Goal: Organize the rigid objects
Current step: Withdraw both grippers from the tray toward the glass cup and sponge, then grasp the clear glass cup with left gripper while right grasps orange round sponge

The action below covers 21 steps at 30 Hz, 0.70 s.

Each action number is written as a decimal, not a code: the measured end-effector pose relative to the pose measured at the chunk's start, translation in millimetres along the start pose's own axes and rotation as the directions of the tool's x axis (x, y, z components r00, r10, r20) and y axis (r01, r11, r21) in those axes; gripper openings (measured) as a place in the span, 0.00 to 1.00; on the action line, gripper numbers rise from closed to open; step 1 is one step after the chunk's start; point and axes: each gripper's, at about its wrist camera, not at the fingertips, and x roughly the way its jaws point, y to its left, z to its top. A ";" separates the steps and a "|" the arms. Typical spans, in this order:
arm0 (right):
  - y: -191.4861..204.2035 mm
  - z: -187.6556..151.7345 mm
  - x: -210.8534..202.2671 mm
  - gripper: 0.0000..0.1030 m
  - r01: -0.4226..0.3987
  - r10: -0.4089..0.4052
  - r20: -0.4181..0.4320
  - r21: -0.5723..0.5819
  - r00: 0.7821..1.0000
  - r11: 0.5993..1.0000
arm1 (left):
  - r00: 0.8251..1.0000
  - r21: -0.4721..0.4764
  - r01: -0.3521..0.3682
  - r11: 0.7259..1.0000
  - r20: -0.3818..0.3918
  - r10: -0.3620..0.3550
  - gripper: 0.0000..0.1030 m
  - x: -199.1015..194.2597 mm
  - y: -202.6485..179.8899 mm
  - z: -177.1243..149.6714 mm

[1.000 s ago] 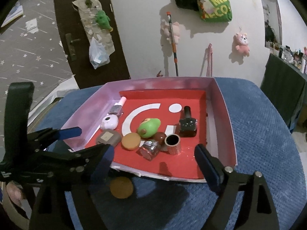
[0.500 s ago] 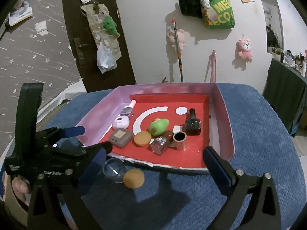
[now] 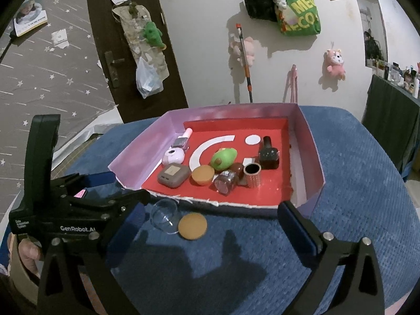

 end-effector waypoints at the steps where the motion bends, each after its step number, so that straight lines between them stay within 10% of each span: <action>1: 0.1 -2.1 0.9 1.00 0.001 -0.001 -0.004 0.000 1.000 1.000 | 1.000 0.000 -0.002 1.000 -0.002 0.002 1.00 -0.2 0.8 -2.5; 21: -1.1 -24.9 35.2 0.74 -0.015 0.020 -0.132 0.037 0.991 0.999 | 0.998 0.060 -0.002 0.998 -0.063 0.006 1.00 10.0 1.4 -43.4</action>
